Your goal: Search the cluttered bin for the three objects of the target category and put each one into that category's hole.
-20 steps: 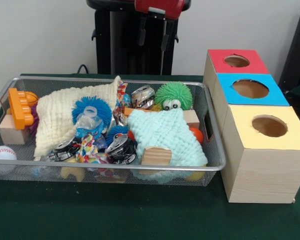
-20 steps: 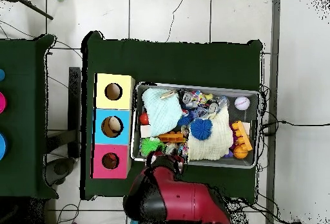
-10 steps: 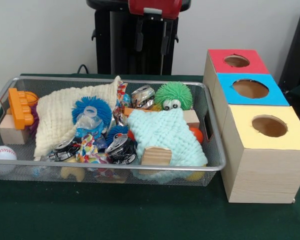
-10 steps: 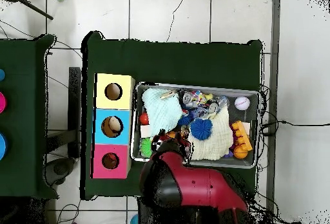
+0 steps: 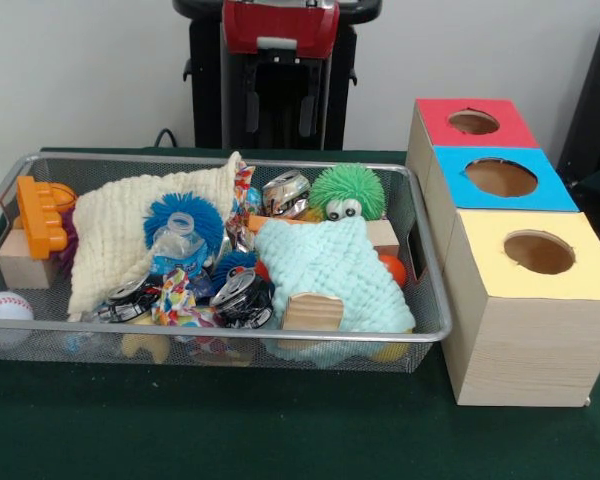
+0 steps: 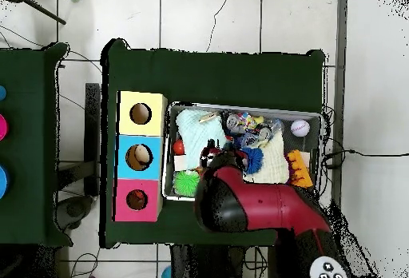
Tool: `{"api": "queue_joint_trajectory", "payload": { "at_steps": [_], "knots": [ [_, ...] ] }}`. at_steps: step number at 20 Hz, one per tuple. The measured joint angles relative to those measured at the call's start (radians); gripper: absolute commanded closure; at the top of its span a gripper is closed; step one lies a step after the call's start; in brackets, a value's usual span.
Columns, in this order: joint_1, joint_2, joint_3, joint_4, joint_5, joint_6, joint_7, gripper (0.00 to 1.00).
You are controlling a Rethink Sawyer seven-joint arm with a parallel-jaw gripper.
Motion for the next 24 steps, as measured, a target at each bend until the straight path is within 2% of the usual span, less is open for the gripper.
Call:
{"api": "queue_joint_trajectory", "payload": {
  "at_steps": [2, 11, 24],
  "knots": [
    [-0.034, 0.019, 0.041, -0.028, -0.036, 0.008, 0.000, 0.00],
    [-0.100, 0.058, 0.152, -0.100, -0.099, 0.069, 0.000, 0.00],
    [-0.225, 0.097, 0.329, -0.196, -0.106, 0.188, -0.002, 0.00]
  ]
}}
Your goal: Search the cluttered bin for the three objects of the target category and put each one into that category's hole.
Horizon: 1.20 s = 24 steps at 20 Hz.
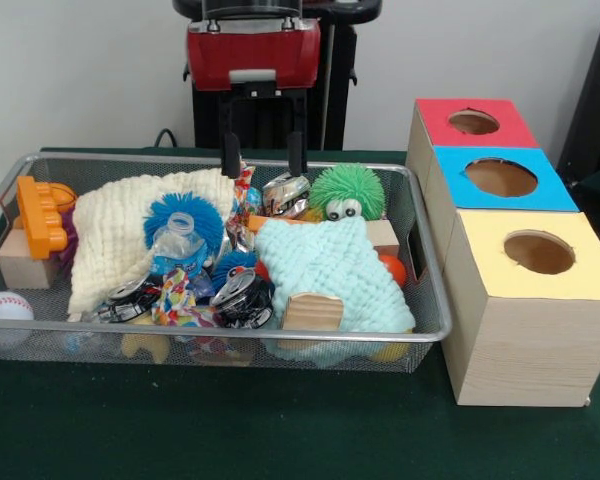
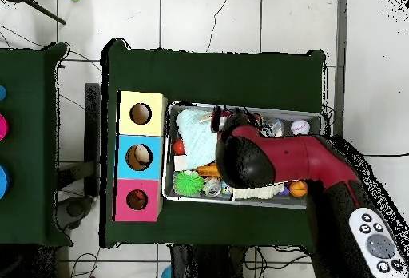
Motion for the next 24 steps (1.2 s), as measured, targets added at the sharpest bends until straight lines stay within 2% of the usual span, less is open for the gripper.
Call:
{"api": "queue_joint_trajectory", "payload": {
  "at_steps": [4, 5, 12, 24],
  "knots": [
    [-0.054, 0.031, 0.044, -0.031, -0.031, 0.009, -0.005, 0.00],
    [-0.088, 0.050, 0.066, -0.042, -0.057, 0.009, -0.016, 0.00],
    [-0.159, 0.094, 0.085, -0.045, -0.143, 0.009, -0.042, 0.00],
    [-0.155, 0.147, 0.085, -0.046, -0.273, 0.009, -0.042, 0.00]
  ]
}}
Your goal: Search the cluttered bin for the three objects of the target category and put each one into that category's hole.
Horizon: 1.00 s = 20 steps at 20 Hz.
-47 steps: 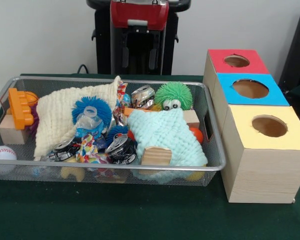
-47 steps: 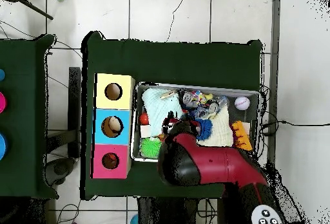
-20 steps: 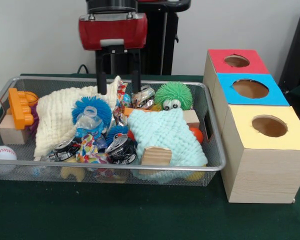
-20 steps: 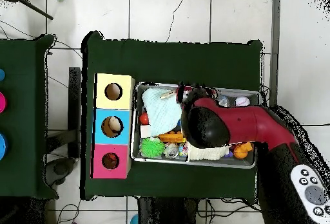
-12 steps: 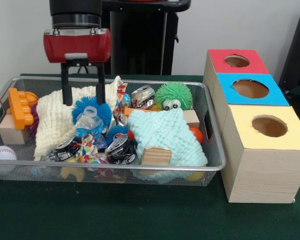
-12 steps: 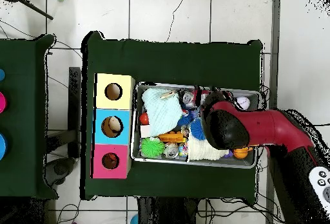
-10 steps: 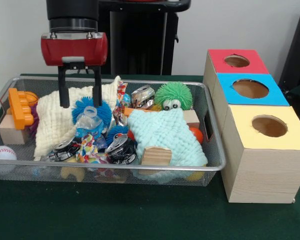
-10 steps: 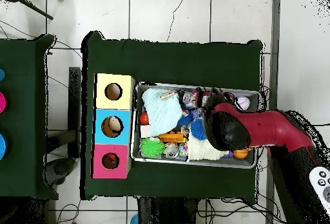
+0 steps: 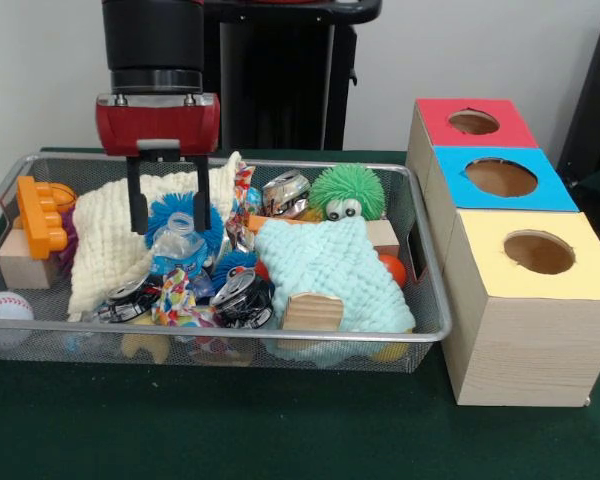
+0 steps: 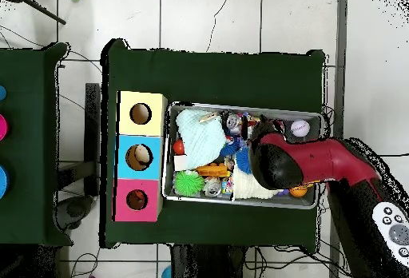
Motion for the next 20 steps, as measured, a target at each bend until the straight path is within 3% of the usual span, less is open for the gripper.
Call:
{"api": "queue_joint_trajectory", "payload": {
  "at_steps": [8, 20],
  "knots": [
    [0.023, 0.018, 0.003, 0.000, -0.046, 0.000, 0.000, 0.00],
    [-0.035, 0.103, 0.040, -0.051, -0.050, 0.000, 0.000, 0.00]
  ]
}}
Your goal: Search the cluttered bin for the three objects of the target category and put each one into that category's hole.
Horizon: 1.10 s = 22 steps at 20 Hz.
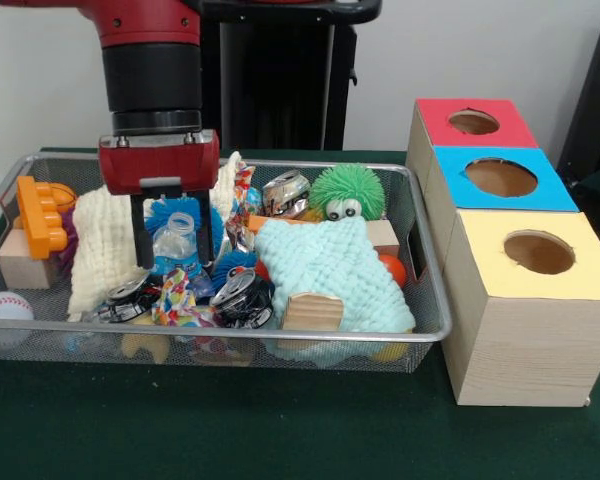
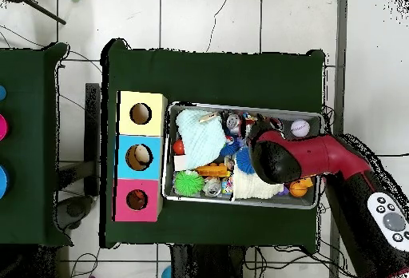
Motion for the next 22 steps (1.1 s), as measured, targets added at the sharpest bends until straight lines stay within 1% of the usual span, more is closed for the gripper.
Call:
{"api": "queue_joint_trajectory", "payload": {
  "at_steps": [9, 22],
  "knots": [
    [-0.027, 0.041, 0.019, -0.025, -0.020, 0.000, 0.000, 0.00],
    [-0.026, 0.055, 0.019, -0.042, -0.063, 0.000, 0.000, 0.00]
  ]
}}
